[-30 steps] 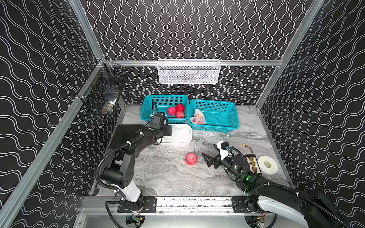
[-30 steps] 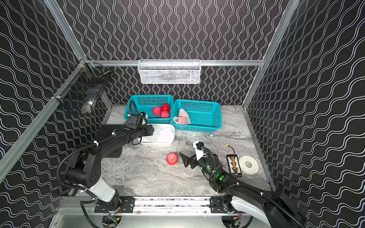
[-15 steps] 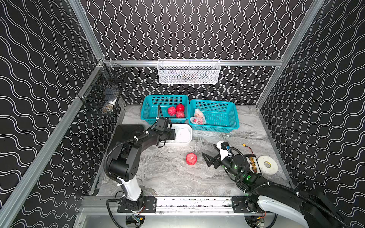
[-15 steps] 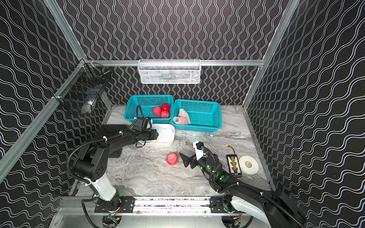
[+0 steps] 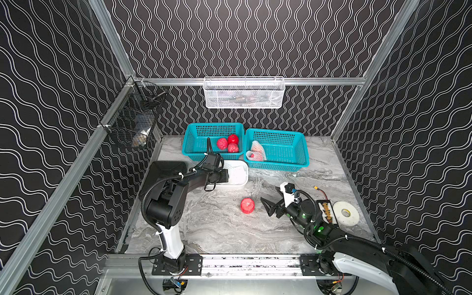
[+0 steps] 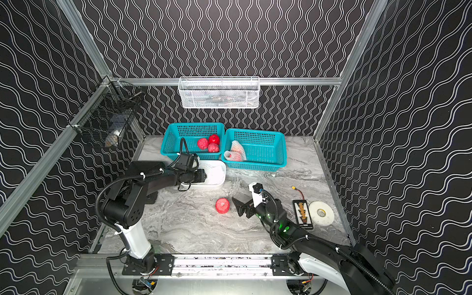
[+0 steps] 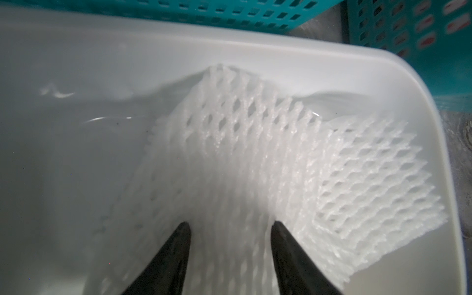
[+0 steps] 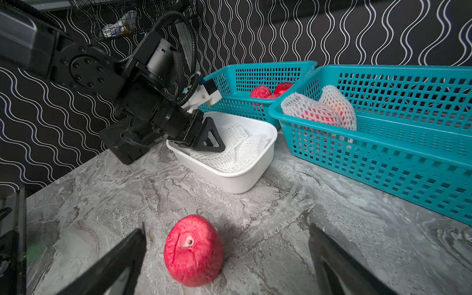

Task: Remove foam nets from apples
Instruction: Place the foam net into the storage box.

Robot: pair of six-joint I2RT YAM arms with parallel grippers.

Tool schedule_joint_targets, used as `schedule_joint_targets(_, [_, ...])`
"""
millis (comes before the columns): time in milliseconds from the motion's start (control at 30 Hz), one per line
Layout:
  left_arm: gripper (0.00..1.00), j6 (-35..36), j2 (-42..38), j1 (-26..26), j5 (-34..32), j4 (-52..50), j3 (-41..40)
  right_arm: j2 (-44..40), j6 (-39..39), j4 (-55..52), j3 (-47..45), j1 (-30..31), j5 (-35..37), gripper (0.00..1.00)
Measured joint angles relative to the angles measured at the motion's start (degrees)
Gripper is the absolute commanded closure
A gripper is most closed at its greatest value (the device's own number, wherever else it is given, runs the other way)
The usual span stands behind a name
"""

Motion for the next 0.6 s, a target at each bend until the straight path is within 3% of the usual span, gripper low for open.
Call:
schedule_joint_targets(133, [0.41, 0.0, -3.37, -0.68, -0.46, -0.48, 0.17, -0.07, 0.0, -0.02, 0.0, -0.02, 0.0, 0.0])
schedule_joint_targets(300, [0.16, 0.02, -9.18, -1.16, -1.97, -0.72, -0.17, -1.22, 0.0, -0.07, -0.07, -0.04, 0.22, 0.0])
schedule_joint_targets(433, [0.06, 0.0, -12.41, -1.22, -3.02, -1.49, -1.53, -2.29, 0.0, -0.17, -0.48, -0.02, 0.44, 0.0])
schedule_joint_targets(600, [0.06, -0.07, -14.73, -1.33, -3.48, -2.27, -2.95, -2.01, 0.02, -0.22, -0.48, -0.02, 0.42, 0.0])
